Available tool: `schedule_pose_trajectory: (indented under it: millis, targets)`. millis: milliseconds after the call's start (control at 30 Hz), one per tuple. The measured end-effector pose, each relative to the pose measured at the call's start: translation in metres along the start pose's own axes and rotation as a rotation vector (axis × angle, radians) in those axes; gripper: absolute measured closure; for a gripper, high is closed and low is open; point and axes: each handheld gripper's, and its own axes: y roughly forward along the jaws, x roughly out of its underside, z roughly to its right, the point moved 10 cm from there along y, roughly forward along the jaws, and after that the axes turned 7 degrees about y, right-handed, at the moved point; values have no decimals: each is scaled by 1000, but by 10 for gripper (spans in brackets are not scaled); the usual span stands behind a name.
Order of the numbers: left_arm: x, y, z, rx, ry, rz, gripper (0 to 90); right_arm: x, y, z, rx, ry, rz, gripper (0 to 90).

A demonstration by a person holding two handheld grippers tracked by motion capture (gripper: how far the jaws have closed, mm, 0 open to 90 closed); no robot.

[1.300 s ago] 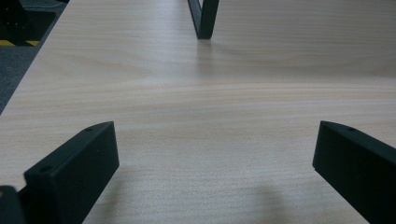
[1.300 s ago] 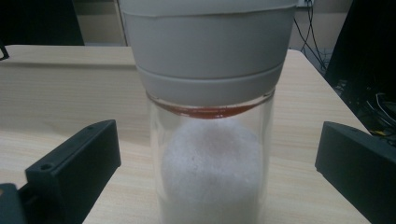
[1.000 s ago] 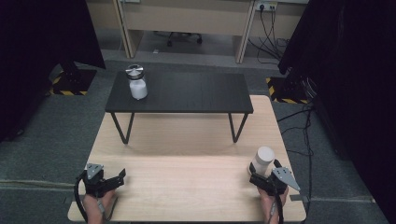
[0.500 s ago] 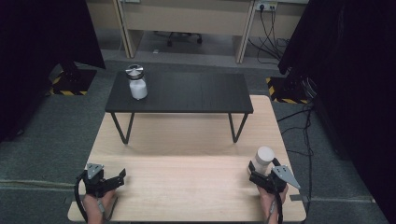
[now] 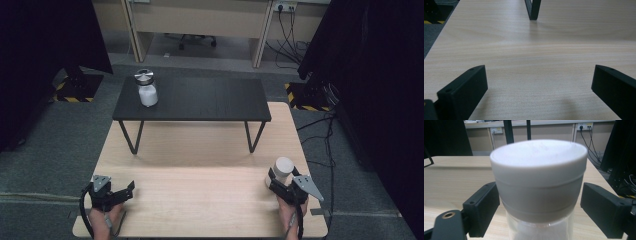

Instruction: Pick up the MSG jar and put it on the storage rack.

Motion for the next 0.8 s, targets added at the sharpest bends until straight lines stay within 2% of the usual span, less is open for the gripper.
schedule_pose_trajectory:
  millis: [433,533,800]
  targets:
    - [0,0,0,-1,5,-2,0,-9,-2,-4,-1,-2,22,258]
    - [0,0,1,-4,9,-2,0,-11,-3,-5,-5,1,21,328]
    - [-1,1,2,-7,23,-11,0,-12,-3,-10,26,-13,14,339]
